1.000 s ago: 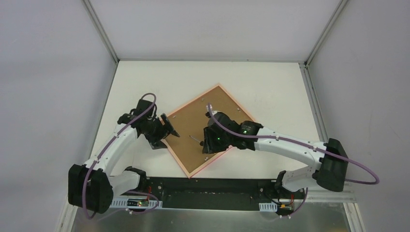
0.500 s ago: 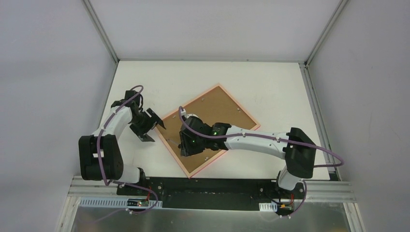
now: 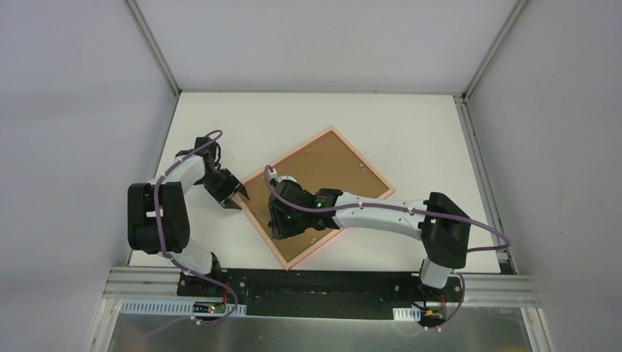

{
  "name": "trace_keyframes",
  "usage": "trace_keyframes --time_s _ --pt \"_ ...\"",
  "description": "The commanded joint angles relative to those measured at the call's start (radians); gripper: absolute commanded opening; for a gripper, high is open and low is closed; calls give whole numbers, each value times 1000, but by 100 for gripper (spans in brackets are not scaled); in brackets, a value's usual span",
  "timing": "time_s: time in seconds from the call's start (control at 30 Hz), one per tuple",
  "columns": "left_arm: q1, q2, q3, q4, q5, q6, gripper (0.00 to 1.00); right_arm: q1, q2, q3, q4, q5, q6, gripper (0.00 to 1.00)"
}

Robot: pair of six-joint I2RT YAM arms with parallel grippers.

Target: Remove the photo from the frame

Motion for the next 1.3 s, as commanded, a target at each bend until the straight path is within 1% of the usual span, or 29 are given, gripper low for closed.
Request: trace_keyframes --time_s 0.0,0.03,0.17,0.37,0.47,0.5,0.73,1.0,1.27 --pt "7 45 7 23 27 20 39 8 -2 38 5 40 -15 0" --pt "7 57 9 24 29 25 35 8 1 39 3 38 -15 0" --pt "7 66 -6 33 21 27 24 8 16 39 1 22 -20 0" --pt "8 71 -44 37 18 28 14 13 27 33 13 28 -23 0" --pt "8 82 -53 38 26 35 4 14 33 37 12 46 -28 0" --pt "7 84 -55 38 28 35 2 14 35 38 12 50 -30 0" --pt "7 76 -78 38 34 40 0 15 54 55 13 56 -38 0" --pt "7 61 -98 38 25 44 0 14 84 96 -78 198 -19 0" --pt "7 58 -112 37 20 53 0 5 97 128 -77 222 -12 0"
